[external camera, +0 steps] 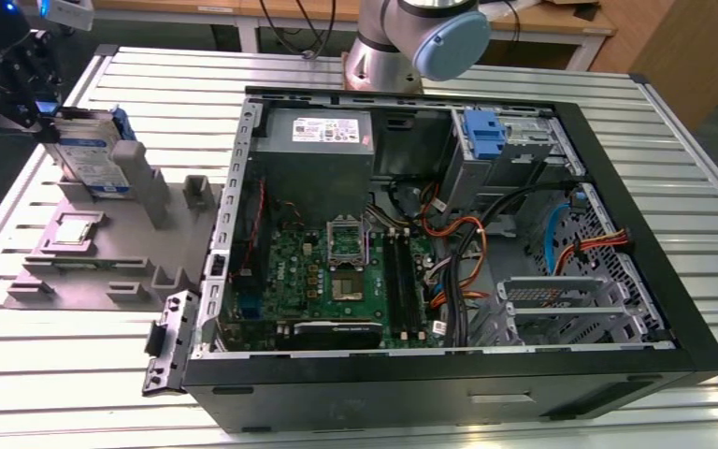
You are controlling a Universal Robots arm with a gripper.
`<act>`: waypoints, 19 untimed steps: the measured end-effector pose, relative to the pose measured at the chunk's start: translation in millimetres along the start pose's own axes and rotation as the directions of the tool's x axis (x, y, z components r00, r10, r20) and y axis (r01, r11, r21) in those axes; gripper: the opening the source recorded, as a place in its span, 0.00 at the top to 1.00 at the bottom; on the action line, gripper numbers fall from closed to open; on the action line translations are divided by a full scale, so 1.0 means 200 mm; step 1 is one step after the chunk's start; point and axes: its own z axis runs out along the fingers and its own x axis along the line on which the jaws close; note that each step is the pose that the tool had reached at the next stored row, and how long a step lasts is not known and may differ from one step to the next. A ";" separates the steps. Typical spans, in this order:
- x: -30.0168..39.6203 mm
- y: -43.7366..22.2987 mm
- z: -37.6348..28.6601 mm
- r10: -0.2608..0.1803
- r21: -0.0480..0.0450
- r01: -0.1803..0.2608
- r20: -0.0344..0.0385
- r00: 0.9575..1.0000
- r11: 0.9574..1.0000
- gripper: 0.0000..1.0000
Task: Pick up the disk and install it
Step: 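Pick up the disk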
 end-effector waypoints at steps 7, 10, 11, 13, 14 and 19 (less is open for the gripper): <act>0.000 0.000 0.000 0.000 0.000 0.000 0.000 1.000 1.000 0.63; 0.000 0.000 0.000 0.000 0.000 0.000 0.000 1.000 1.000 0.63; 0.000 0.000 0.000 -0.005 0.000 0.005 0.000 1.000 1.000 0.63; 0.000 0.000 0.000 -0.014 0.000 0.014 0.000 1.000 1.000 0.63; 0.000 0.000 0.000 -0.015 0.000 0.015 0.000 1.000 1.000 0.63; 0.000 0.000 0.000 -0.020 0.000 0.020 0.000 1.000 1.000 0.63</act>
